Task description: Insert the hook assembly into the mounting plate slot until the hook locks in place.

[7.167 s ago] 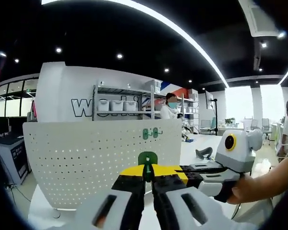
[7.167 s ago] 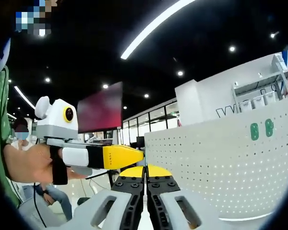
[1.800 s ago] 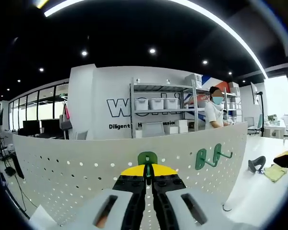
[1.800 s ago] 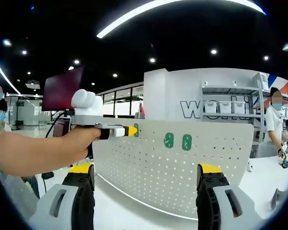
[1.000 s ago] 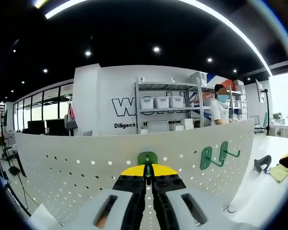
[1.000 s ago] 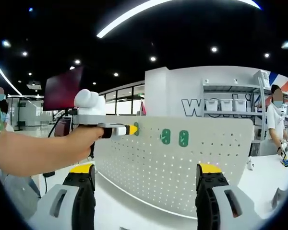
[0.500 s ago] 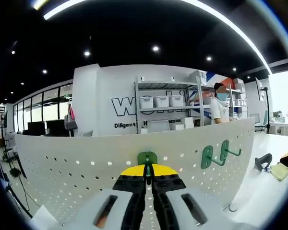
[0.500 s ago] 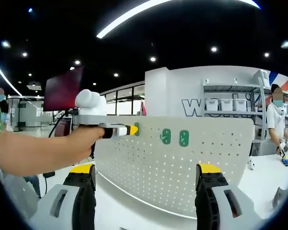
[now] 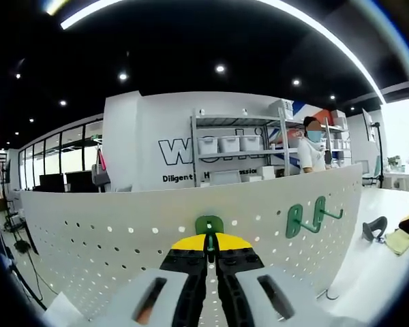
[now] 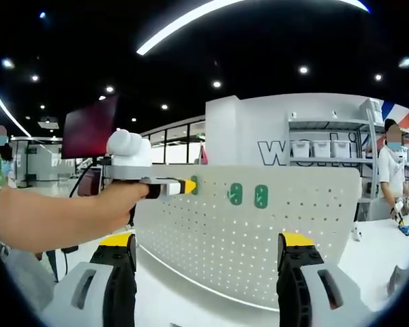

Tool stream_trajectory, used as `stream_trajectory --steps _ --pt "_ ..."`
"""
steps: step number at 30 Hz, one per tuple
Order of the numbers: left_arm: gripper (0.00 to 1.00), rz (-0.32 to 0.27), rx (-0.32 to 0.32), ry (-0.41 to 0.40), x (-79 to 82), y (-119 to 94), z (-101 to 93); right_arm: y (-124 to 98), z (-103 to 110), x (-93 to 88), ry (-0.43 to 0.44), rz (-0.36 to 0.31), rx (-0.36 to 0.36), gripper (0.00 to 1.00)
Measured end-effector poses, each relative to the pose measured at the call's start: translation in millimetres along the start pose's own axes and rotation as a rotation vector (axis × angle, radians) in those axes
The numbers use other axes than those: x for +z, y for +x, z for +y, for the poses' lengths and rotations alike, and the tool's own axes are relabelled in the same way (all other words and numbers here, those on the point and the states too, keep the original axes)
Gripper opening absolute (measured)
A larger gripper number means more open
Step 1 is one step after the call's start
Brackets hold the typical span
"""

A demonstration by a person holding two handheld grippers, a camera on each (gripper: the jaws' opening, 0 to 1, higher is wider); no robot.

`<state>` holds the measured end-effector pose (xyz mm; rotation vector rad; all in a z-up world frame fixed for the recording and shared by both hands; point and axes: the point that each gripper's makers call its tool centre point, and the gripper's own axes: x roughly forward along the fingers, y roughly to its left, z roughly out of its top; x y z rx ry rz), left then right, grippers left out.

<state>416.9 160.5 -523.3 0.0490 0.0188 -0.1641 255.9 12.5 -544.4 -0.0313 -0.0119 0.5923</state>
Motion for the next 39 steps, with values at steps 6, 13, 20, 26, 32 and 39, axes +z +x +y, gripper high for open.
stream_trajectory --steps 6,13,20,26,32,39 --pt "0.03 0.003 0.003 0.001 -1.9 0.6 0.8 -0.8 -1.5 -0.3 0.001 -0.001 -0.003 0.87" --pt "0.03 0.004 0.005 0.004 -2.3 1.8 -0.2 0.7 -1.8 -2.1 0.003 0.001 -0.001 0.86" --pt "0.03 0.019 0.009 0.004 -4.9 2.4 -0.2 1.1 -1.8 -3.4 0.003 0.004 0.003 0.86" --pt "0.03 0.030 0.015 0.001 -4.9 3.1 -0.2 0.5 -0.1 -4.7 0.000 0.007 0.008 0.86" --pt "0.03 0.057 0.028 0.022 -4.1 5.0 0.1 -0.3 -1.0 -5.2 0.000 0.007 0.006 0.86" --pt "0.03 0.063 0.056 0.023 -4.3 3.7 -0.1 -1.4 -1.6 -5.7 0.001 0.009 0.006 0.86"
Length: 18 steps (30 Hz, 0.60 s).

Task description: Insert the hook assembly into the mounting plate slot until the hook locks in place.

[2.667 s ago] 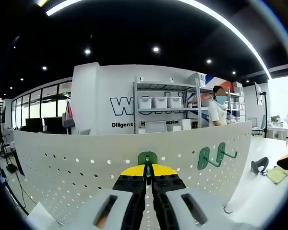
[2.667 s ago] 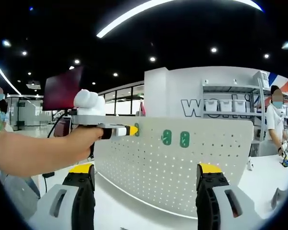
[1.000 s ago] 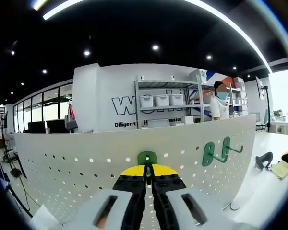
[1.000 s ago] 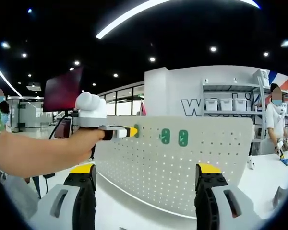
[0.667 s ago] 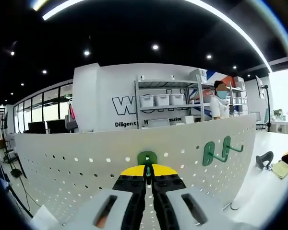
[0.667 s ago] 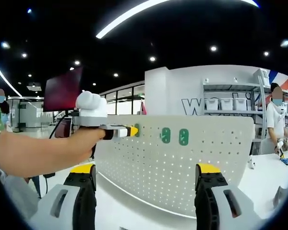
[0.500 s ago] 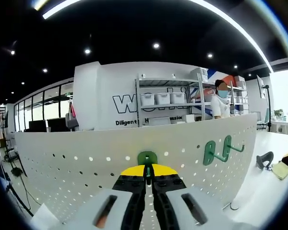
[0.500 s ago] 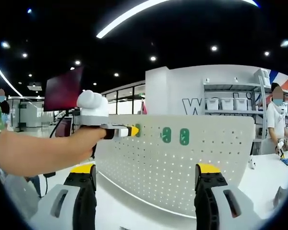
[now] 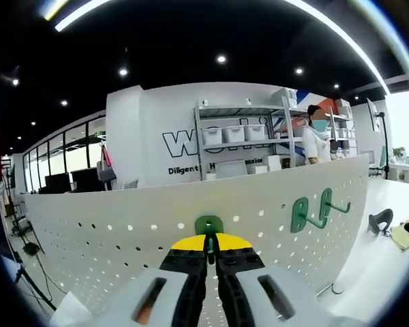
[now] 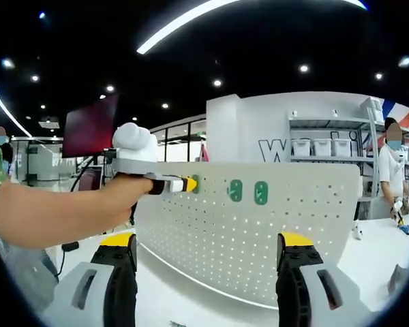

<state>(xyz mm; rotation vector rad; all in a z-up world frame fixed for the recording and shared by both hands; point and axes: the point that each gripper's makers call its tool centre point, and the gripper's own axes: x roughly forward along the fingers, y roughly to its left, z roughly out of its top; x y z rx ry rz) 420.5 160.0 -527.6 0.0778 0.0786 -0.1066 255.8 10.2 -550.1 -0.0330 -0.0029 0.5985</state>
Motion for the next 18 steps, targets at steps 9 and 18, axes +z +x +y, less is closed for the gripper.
stream_trajectory --steps 9,18 --pt "0.04 -0.006 0.038 0.030 -0.1 0.9 -0.5 -1.2 -1.0 -1.2 0.003 0.000 -0.001 0.86" --pt "0.04 -0.009 0.041 0.072 0.4 2.3 -0.4 -1.9 -3.2 -1.8 0.007 -0.002 -0.003 0.85"
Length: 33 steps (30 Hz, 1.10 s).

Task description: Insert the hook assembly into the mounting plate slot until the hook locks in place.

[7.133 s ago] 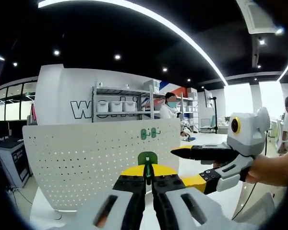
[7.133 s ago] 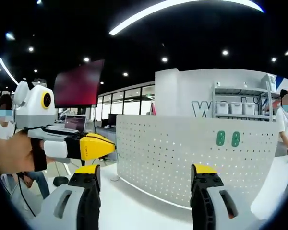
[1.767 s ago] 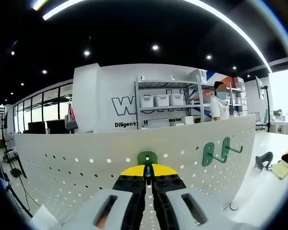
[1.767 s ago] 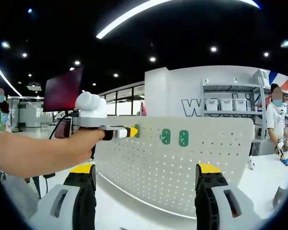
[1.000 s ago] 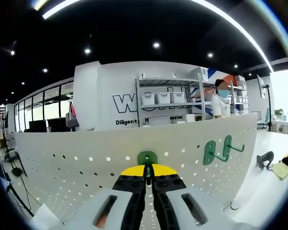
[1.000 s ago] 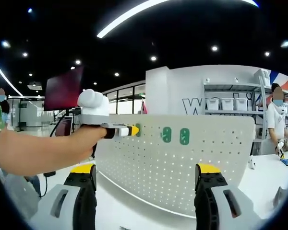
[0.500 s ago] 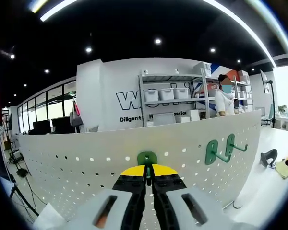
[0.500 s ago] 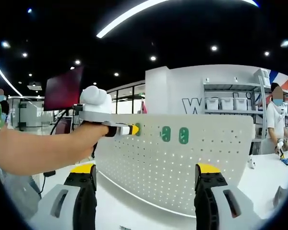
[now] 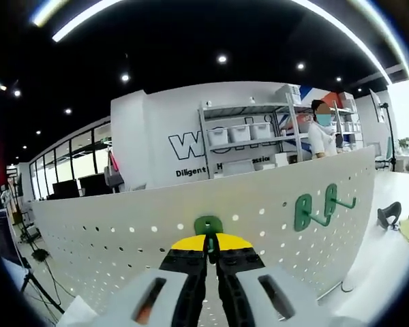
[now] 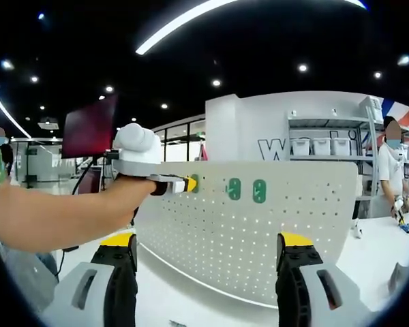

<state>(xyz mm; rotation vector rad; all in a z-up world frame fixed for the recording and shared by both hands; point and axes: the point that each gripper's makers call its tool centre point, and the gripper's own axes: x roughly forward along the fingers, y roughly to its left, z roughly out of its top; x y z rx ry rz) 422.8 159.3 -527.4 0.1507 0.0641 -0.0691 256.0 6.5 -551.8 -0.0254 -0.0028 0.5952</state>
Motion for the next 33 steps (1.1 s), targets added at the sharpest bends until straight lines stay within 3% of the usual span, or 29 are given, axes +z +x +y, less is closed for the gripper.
stream_trajectory --steps 19,27,30,33 --pt "0.05 0.050 -0.072 -0.066 -2.2 -2.4 -0.8 0.9 1.4 -0.2 0.008 -0.006 0.001 0.85" --pt "0.05 -0.021 -0.068 -0.168 2.1 -2.0 2.6 -1.2 -2.4 -1.5 0.007 -0.003 -0.009 0.85" --pt "0.05 -0.012 -0.070 -0.145 2.9 -1.9 1.0 -1.0 -2.6 -2.1 0.008 -0.002 -0.010 0.85" --pt "0.03 -0.048 -0.073 -0.155 11.2 -3.0 1.2 0.0 -0.5 -3.1 0.008 -0.001 -0.007 0.85"
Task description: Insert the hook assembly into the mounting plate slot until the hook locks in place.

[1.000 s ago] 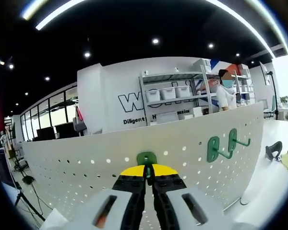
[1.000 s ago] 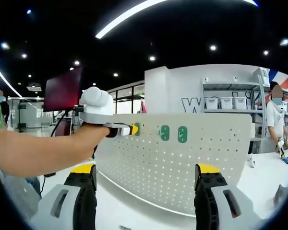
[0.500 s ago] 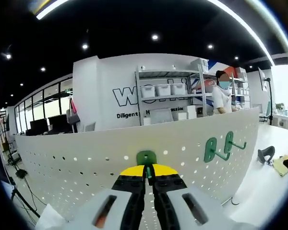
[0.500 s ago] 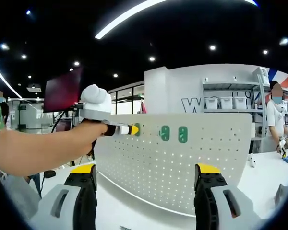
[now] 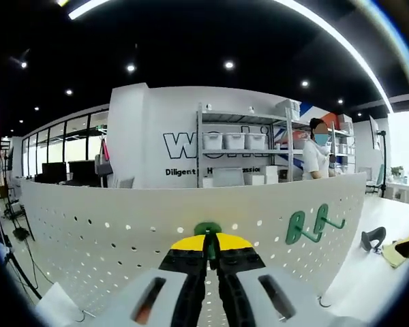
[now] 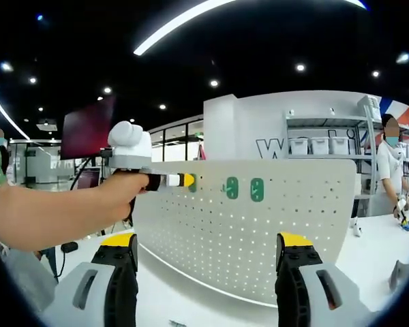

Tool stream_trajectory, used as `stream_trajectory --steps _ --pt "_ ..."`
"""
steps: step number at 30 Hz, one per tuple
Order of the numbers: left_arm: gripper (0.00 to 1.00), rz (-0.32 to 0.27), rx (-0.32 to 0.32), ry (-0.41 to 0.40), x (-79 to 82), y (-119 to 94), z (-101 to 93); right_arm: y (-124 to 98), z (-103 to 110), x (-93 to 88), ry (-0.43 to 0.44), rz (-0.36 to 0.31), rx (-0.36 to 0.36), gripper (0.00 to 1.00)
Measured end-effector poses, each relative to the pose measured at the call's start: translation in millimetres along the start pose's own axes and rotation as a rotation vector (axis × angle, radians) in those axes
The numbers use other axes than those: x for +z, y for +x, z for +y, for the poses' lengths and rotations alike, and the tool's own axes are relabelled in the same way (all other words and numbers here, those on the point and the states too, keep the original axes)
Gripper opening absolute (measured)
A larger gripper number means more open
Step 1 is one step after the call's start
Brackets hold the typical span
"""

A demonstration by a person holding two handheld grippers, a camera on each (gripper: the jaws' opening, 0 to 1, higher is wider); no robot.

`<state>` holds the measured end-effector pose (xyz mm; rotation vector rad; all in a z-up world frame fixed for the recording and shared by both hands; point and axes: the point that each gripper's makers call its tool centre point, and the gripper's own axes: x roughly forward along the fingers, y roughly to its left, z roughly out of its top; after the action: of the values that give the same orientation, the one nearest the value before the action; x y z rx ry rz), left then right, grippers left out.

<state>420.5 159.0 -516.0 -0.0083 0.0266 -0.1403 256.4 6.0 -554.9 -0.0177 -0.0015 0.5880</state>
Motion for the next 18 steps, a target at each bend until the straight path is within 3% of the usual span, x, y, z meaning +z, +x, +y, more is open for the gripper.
stream_trajectory --steps 18 --pt "0.02 -0.013 0.010 0.075 1.6 -0.3 -2.2 1.4 3.0 0.9 0.003 -0.001 0.010 0.85"
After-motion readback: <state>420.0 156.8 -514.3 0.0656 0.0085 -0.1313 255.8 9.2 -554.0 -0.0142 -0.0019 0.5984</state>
